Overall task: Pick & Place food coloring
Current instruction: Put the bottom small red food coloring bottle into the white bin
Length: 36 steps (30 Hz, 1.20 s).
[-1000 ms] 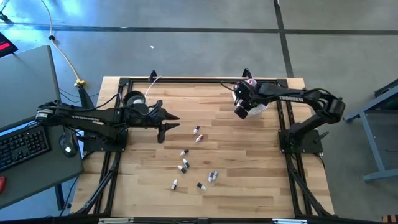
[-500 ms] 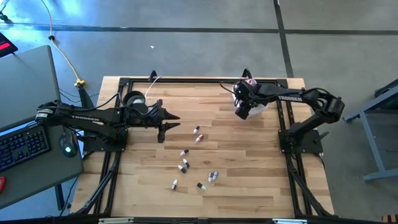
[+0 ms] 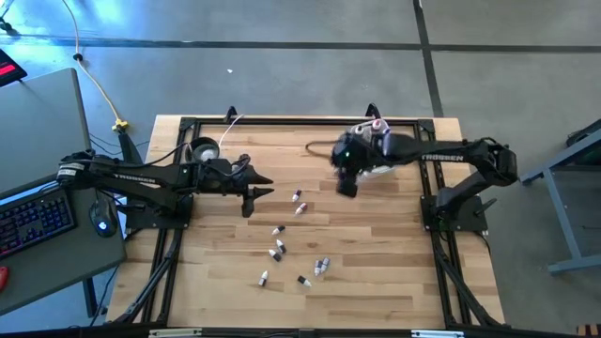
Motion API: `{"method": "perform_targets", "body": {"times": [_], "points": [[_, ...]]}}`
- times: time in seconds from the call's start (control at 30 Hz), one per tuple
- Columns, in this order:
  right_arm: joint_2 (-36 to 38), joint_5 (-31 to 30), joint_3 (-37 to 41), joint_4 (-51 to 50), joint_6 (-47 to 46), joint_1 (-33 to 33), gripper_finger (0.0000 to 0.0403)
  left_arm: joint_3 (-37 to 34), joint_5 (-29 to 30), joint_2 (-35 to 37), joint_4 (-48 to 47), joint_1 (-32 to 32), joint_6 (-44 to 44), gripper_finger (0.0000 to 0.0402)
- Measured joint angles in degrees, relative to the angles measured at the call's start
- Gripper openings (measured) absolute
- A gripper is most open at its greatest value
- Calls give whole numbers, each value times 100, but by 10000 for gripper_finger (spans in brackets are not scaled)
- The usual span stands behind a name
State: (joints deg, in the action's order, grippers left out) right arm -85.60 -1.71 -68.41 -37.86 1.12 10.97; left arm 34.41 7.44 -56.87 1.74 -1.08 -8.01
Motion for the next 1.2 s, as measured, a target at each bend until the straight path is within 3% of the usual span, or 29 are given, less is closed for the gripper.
{"method": "perform_targets", "body": {"times": [0.17, 0.3, 0.4, 0.57, 0.77, 0.9, 1.2], "points": [[0, 1123, 913, 2524, 479, -641, 131, 0, 219, -73, 92, -1, 2, 117], [-43, 1118, 1840, 4551, 675, -871, 131, 0, 220, -61, 411, -2, 13, 117], [-232, 1061, 2257, 5314, 429, -803, 130, 2, 76, -51, 597, -1, 13, 117], [-1045, 1152, 2188, 5598, 166, -669, 130, 2, 72, -51, 595, 0, 3, 117], [-2057, 1582, 1659, 5495, 520, -664, 130, 2, 92, -51, 592, -2, 1, 117], [-2535, 1437, 1321, 5228, 736, -604, 130, 2, 85, -51, 586, -2, 2, 117], [-2738, 1206, 1107, 4825, 1124, -503, 130, 2, -62, -51, 584, -2, 11, 117]]}}
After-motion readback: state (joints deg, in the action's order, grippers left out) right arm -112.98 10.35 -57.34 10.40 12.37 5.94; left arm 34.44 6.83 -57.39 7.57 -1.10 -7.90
